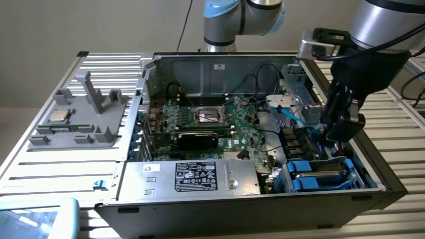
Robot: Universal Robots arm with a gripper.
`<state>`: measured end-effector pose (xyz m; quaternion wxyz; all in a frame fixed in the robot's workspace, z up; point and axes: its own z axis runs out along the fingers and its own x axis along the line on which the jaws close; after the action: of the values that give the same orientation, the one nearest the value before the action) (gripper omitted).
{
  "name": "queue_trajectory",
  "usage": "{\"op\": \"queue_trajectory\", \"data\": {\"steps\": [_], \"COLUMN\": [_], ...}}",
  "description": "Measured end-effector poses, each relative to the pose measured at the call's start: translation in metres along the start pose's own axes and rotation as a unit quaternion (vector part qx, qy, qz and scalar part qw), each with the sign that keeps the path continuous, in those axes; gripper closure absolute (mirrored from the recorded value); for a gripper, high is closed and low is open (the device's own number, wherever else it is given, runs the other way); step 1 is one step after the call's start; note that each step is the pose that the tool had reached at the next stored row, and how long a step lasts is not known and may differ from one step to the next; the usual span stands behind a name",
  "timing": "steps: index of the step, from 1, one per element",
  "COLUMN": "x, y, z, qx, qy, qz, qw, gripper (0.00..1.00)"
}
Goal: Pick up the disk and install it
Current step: 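Insert the first disk wire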
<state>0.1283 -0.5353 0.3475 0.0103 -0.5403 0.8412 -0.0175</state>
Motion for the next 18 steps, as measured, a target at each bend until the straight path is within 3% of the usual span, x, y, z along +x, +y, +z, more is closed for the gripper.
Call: {"op": "queue_trajectory", "data": {"steps": [14,15,18], "x": [0.0018,0.0018,0.0019], "y": [0.0040,0.0040,0.0040], "z": [0.0024,0.0024,0.0025], "qx": [0.0010,0.0010,0.0010], "qy": [0.0003,0.0003,0.0002], "qz": [0.020,0.020,0.020], "qw": [0.9998,0.9998,0.9998], "gripper": [0.40,0.42,0.61]}}
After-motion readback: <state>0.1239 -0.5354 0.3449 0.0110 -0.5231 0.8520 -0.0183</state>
